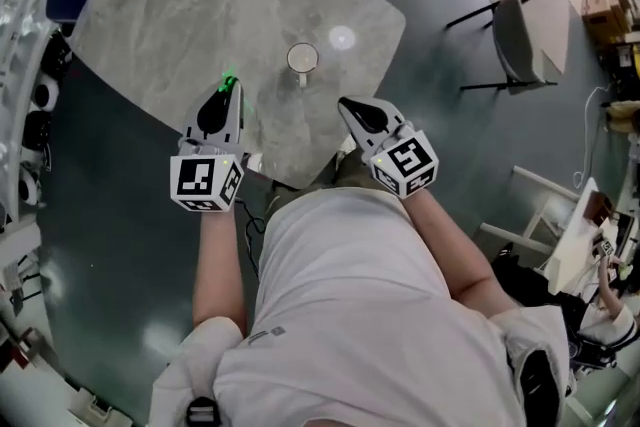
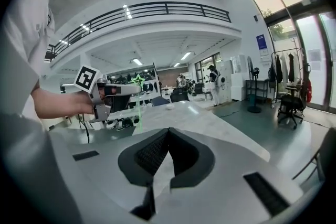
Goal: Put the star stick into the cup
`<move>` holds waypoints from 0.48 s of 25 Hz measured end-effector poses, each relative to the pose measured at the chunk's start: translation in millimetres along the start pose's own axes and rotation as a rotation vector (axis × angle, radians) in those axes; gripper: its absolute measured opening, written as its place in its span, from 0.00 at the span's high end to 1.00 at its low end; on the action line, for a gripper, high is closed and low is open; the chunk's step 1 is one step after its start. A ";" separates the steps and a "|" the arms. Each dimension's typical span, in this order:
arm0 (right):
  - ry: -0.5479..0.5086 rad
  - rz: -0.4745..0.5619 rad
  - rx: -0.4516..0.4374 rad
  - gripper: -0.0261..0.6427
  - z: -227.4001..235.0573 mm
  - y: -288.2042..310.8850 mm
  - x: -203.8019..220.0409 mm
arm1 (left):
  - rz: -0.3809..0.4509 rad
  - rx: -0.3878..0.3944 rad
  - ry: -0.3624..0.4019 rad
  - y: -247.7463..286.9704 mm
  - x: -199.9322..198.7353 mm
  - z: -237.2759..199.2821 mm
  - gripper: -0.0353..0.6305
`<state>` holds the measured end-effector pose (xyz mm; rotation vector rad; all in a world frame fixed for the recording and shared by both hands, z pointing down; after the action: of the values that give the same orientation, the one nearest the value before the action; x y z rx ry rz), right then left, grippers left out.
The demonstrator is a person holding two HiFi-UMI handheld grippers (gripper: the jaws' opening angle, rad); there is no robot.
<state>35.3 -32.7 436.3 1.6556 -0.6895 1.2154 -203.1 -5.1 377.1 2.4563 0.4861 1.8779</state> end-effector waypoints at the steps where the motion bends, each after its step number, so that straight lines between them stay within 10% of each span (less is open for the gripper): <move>1: 0.011 0.004 0.014 0.95 6.3 -3.8 2.3 | -0.003 0.014 0.006 9.7 -2.5 5.3 0.92; 12: 0.109 -0.003 0.141 0.95 62.7 -41.0 29.4 | -0.043 0.135 0.068 100.7 -18.8 52.5 0.92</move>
<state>105.6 -70.8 444.8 1.6892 -0.5446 1.3682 -134.0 -96.4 364.4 2.4471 0.6844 1.9793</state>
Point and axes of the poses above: the fingertips, and each gripper's own axes: y forward along the fingers, z to its right, x out of its underside, the point moved 6 cm from there along -y, backward along the fingers, and after that the axes turned 13 degrees about -y, right-handed, at the moved point
